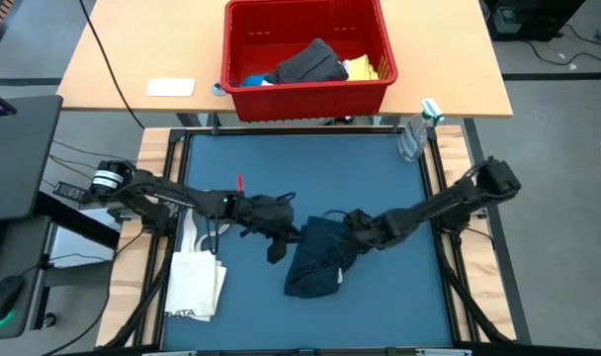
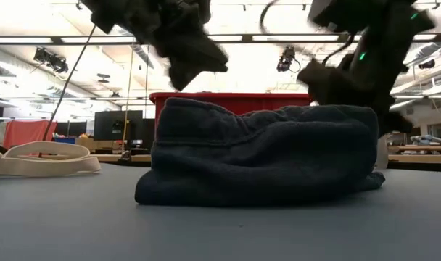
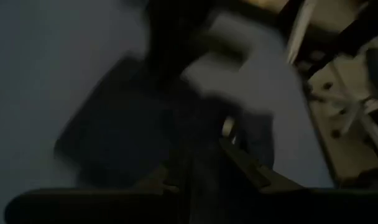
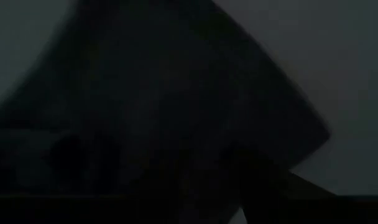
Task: Fold Laundry from Bin
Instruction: Fold the dark blue shorts
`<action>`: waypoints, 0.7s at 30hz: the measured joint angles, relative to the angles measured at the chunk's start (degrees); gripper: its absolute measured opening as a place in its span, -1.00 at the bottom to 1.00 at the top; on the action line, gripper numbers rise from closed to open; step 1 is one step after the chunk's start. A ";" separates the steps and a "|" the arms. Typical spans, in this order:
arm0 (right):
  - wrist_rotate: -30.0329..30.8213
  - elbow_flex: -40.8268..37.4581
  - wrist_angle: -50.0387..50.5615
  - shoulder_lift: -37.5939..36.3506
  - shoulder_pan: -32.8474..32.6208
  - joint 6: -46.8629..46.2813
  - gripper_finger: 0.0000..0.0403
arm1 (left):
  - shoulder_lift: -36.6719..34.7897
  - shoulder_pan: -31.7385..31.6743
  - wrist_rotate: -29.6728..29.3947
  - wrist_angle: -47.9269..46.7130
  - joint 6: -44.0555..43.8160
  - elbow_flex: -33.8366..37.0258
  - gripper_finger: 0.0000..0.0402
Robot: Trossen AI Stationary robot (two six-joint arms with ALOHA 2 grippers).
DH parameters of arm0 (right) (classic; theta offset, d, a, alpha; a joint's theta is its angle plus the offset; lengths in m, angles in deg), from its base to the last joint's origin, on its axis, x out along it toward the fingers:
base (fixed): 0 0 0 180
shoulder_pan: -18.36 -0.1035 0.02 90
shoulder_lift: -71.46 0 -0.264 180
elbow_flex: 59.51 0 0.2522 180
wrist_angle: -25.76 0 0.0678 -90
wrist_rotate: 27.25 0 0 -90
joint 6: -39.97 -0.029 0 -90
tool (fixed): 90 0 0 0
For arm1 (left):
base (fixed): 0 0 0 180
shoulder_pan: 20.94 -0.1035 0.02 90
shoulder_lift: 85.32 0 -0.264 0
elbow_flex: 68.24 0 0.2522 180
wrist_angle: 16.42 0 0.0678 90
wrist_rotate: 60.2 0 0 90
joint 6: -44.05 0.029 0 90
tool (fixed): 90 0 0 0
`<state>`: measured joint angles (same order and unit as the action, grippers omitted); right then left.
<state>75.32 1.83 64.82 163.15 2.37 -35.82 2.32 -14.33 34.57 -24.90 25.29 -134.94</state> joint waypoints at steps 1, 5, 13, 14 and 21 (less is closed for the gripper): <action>-1.14 0.00 -0.02 1.00 1.34 1.43 -0.34 | 0.69 -0.07 0.06 1.74 1.21 -0.04 -0.64; -3.90 0.19 -0.22 3.45 8.07 8.27 -0.39 | 4.42 -0.18 0.49 7.20 3.72 0.02 -0.64; -6.22 -0.10 -1.71 1.68 27.46 22.30 -0.43 | 3.72 0.80 2.58 1.50 -6.00 0.03 -0.63; -6.65 -0.13 -1.55 0.09 28.47 22.95 -0.43 | 3.18 0.74 2.40 0.13 -6.40 0.03 -0.62; -9.05 -0.06 1.74 -11.59 21.43 21.22 -0.43 | 2.40 1.81 -0.39 -2.27 -6.54 0.01 -0.53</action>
<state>66.27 1.76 66.56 151.56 23.81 -14.59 4.72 -12.52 34.17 -27.17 18.75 -134.93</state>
